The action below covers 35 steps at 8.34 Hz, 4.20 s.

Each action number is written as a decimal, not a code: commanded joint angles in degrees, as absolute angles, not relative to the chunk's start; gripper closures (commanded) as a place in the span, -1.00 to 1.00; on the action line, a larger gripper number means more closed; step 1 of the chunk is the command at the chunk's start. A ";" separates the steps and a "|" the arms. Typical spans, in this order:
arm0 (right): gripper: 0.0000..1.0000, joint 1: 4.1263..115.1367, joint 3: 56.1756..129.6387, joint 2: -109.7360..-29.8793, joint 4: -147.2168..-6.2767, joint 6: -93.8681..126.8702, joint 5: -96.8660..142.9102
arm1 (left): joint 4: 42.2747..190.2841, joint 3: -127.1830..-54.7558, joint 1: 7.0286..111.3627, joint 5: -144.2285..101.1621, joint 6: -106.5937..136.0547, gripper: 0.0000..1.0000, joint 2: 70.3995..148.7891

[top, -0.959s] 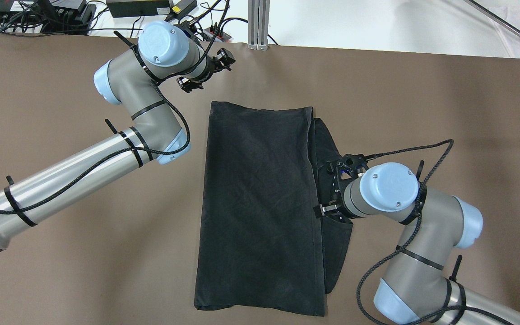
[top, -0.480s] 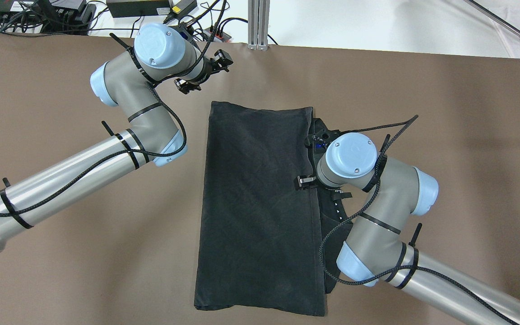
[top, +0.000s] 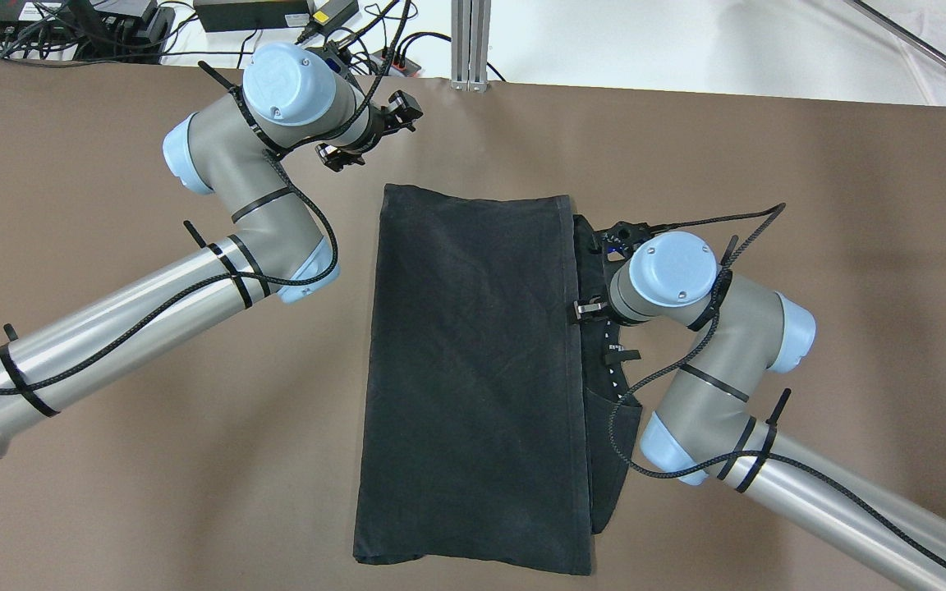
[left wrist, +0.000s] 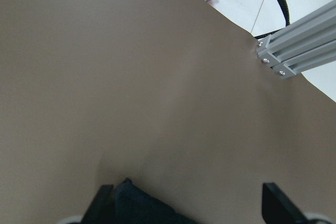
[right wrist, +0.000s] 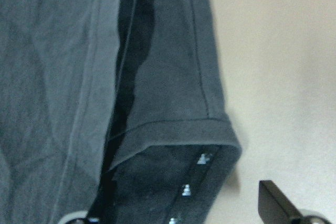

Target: Fold clothes

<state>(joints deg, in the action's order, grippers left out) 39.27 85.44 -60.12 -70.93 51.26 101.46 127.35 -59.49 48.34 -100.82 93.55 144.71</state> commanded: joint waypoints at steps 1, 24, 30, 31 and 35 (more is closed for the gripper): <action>-0.88 45.25 87.53 -61.61 -68.73 50.62 111.92 | 127.35 -59.50 48.25 -100.81 93.52 -1.00 144.75; 1.00 6.33 115.22 -78.84 -79.19 115.05 79.80 | 123.66 -63.81 45.70 -98.96 96.42 -1.00 144.67; 1.00 6.86 120.41 -78.22 -82.26 114.96 80.42 | 123.57 -84.92 40.02 -96.26 101.75 -1.00 128.64; 1.00 6.77 120.15 -78.57 -82.27 114.87 80.42 | 123.57 -88.99 37.29 -93.98 103.43 -1.00 125.54; -0.10 6.94 118.39 -78.84 -82.88 114.70 79.89 | 123.57 -89.47 36.04 -92.46 104.06 -1.00 124.98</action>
